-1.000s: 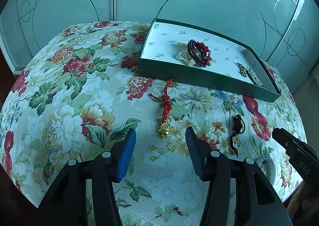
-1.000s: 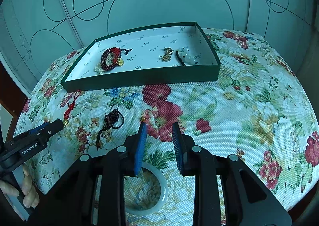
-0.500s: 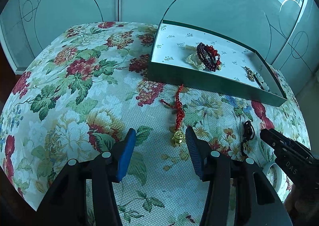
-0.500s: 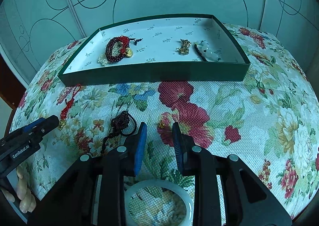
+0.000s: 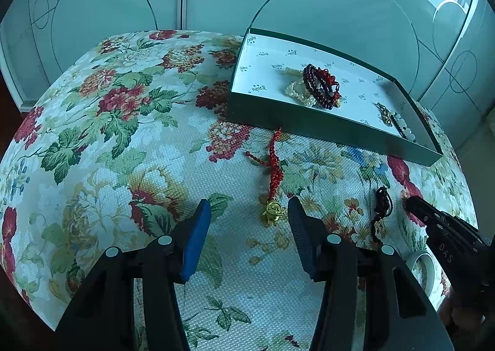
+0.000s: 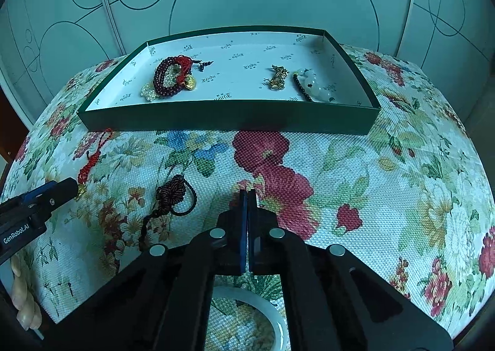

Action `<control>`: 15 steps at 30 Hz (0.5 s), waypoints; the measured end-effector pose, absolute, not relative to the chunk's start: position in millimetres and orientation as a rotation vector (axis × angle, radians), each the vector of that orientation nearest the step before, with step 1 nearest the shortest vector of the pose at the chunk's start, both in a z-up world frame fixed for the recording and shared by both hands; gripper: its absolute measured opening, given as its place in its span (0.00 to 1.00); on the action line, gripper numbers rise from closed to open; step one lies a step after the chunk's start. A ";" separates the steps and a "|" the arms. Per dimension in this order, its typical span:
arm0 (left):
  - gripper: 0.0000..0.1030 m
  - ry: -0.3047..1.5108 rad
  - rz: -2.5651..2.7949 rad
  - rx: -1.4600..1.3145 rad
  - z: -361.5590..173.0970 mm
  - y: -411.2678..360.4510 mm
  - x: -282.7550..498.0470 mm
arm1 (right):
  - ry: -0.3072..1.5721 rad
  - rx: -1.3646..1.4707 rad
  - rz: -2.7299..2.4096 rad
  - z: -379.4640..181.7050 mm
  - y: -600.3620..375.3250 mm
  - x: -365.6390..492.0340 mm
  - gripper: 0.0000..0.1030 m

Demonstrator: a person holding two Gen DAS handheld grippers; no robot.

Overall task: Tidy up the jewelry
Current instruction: 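Lower the left tool onto the second red tassel with gold charm and close it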

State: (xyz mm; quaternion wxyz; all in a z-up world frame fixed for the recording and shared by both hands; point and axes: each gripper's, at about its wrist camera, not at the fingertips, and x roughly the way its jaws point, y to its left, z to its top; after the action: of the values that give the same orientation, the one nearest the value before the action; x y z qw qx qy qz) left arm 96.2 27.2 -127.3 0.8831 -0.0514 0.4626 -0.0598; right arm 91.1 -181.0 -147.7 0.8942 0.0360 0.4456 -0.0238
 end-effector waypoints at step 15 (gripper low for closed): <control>0.50 0.965 -0.122 -0.108 -127.9 25.6 97.2 | 0.950 0.127 -0.007 -145.7 -195.1 88.0 0.01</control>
State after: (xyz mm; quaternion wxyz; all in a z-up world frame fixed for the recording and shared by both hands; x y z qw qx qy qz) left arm 97.2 25.6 -127.9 0.8826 -0.0520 0.4635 -0.0588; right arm 88.0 -195.1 -145.7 0.8874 0.0611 0.4569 -0.0035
